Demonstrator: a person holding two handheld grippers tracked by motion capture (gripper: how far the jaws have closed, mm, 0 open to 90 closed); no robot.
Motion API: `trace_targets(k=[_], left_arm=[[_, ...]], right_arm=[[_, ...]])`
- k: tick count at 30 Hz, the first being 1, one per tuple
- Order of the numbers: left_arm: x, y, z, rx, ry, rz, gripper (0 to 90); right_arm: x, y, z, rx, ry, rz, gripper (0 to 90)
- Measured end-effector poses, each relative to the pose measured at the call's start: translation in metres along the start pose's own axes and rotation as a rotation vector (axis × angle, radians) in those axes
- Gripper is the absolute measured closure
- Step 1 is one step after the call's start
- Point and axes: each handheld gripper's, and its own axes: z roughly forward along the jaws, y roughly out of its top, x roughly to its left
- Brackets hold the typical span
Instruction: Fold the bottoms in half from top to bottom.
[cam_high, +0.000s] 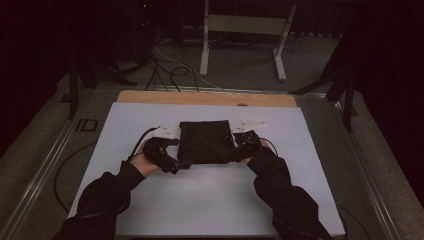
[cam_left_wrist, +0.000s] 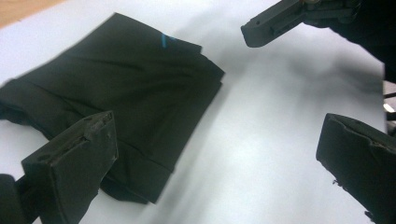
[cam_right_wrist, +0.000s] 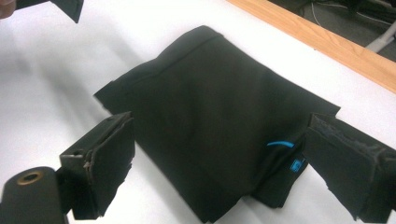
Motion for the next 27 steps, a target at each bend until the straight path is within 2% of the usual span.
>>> trace_targets(k=[5, 10, 13, 20, 25, 27], left_arm=[[-0.008, -0.011, -0.001, 0.016, -0.003, 0.021, 0.0], [-0.012, -0.021, -0.004, 0.013, 0.002, 0.024, 0.0], [-0.014, -0.028, -0.006, 0.018, 0.004, 0.030, 0.0], [-0.021, -0.045, -0.010, 0.026, -0.012, 0.020, 0.0], [-0.026, -0.055, -0.011, 0.017, -0.046, 0.007, 0.0], [-0.026, -0.059, -0.011, 0.017, -0.042, 0.002, 0.0]], right_arm=[[0.009, -0.009, -0.007, -0.001, 0.022, -0.013, 9.6], [0.015, -0.020, -0.012, 0.003, 0.033, -0.018, 9.6], [0.015, -0.026, -0.015, -0.002, 0.066, -0.021, 9.8], [0.021, -0.039, -0.022, -0.004, 0.083, -0.034, 9.8], [0.025, -0.049, -0.025, 0.004, 0.100, -0.038, 9.8], [0.027, -0.052, -0.026, 0.001, 0.104, -0.042, 9.8]])
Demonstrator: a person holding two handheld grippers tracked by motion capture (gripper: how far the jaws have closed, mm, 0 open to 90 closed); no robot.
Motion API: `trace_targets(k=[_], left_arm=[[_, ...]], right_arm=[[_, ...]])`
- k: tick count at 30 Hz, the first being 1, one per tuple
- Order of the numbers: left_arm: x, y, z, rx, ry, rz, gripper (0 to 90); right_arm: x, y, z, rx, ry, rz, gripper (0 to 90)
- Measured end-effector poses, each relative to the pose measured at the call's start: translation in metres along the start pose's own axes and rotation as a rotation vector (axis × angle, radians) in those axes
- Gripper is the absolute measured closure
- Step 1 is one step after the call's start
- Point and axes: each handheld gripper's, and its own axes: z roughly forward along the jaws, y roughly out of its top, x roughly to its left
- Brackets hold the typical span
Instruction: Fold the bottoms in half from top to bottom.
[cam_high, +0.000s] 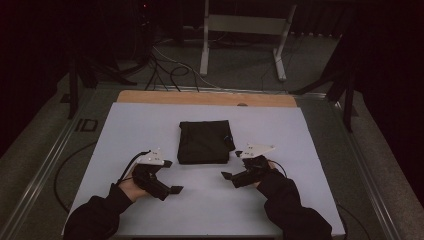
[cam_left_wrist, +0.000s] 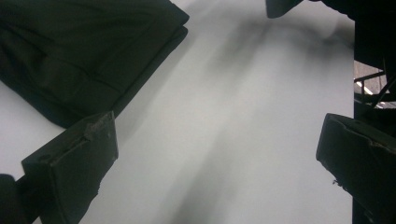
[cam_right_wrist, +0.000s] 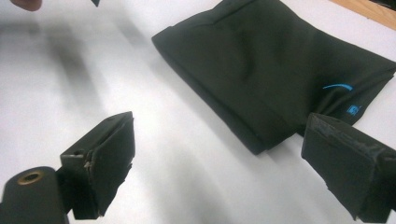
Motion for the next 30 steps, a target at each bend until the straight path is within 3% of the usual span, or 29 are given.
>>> trace_targets(k=[11, 18, 21, 30], left_arm=[[-0.010, -0.024, -0.009, 0.003, 0.038, 0.002, 0.0], [-0.014, -0.041, -0.021, 0.016, 0.065, -0.017, 0.0], [-0.014, -0.047, -0.025, 0.026, 0.057, -0.031, 0.0], [-0.017, -0.066, -0.038, 0.035, 0.107, -0.058, 0.0]], right_arm=[[0.003, -0.025, -0.016, 0.015, 0.015, -0.014, 9.7], [0.004, -0.042, -0.028, 0.037, -0.009, -0.003, 9.7], [0.006, -0.048, -0.035, 0.044, -0.018, -0.002, 9.7], [0.005, -0.063, -0.051, 0.070, -0.053, 0.002, 9.7]])
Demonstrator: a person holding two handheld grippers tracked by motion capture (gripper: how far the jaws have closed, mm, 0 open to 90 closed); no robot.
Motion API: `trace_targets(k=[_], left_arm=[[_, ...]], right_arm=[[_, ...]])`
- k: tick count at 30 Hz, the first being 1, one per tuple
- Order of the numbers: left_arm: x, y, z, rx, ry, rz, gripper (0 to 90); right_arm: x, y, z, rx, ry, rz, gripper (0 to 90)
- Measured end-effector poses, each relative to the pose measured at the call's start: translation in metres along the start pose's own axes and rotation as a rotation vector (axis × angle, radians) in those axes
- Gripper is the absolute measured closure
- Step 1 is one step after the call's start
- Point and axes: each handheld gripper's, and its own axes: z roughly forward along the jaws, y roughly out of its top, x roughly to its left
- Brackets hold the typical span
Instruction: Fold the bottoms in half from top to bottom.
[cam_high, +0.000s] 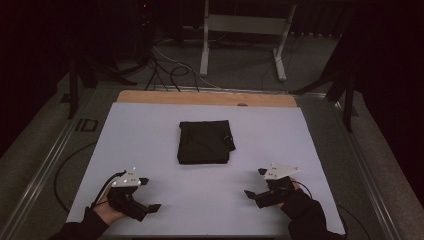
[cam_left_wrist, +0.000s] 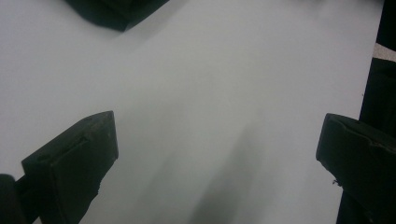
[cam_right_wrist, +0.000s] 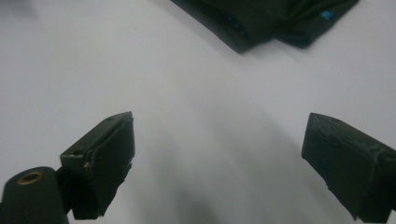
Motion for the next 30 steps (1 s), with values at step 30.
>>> trace_targets(k=[30], left_arm=[[-0.001, -0.017, -0.015, -0.047, 0.016, -0.035, 0.0]], right_arm=[[-0.005, -0.034, -0.028, 0.011, -0.106, 0.075, 9.7]])
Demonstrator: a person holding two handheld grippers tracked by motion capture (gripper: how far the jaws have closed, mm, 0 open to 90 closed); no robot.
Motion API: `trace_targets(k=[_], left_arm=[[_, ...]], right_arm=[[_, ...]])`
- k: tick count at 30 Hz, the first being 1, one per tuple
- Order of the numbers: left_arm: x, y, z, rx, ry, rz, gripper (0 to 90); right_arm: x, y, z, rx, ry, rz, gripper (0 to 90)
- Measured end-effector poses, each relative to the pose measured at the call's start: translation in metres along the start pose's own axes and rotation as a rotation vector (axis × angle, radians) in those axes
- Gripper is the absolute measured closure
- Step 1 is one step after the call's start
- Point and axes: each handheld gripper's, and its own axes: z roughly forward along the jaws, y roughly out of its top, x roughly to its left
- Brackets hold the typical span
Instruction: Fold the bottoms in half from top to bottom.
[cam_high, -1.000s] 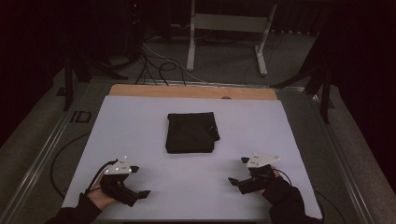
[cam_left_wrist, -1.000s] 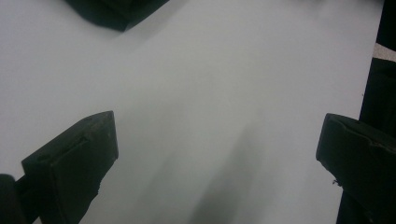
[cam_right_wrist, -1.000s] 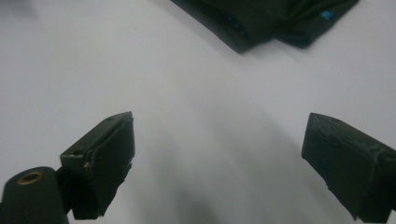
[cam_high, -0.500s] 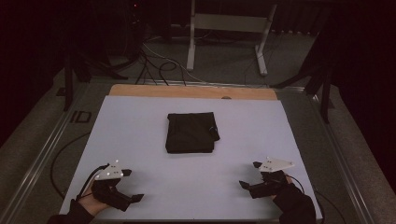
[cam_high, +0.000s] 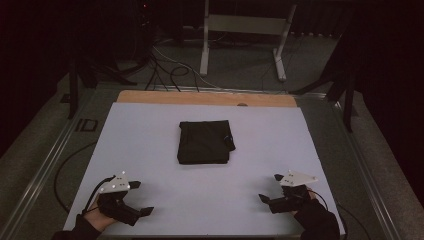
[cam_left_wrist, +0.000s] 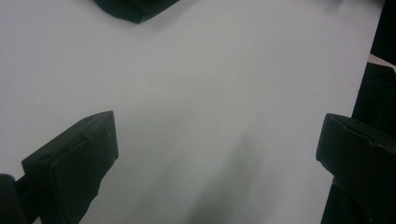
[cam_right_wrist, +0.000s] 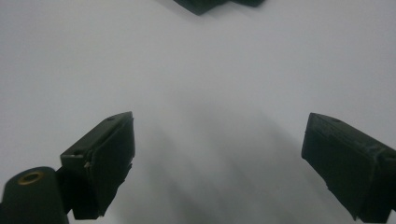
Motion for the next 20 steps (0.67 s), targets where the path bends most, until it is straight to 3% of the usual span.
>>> trace_targets(k=[20], left_arm=[[-0.0039, 0.0011, 0.0018, -0.011, -0.012, 0.010, 0.0]], right_arm=[[0.0046, 0.0024, 0.0017, 0.001, 0.008, -0.023, 9.7]])
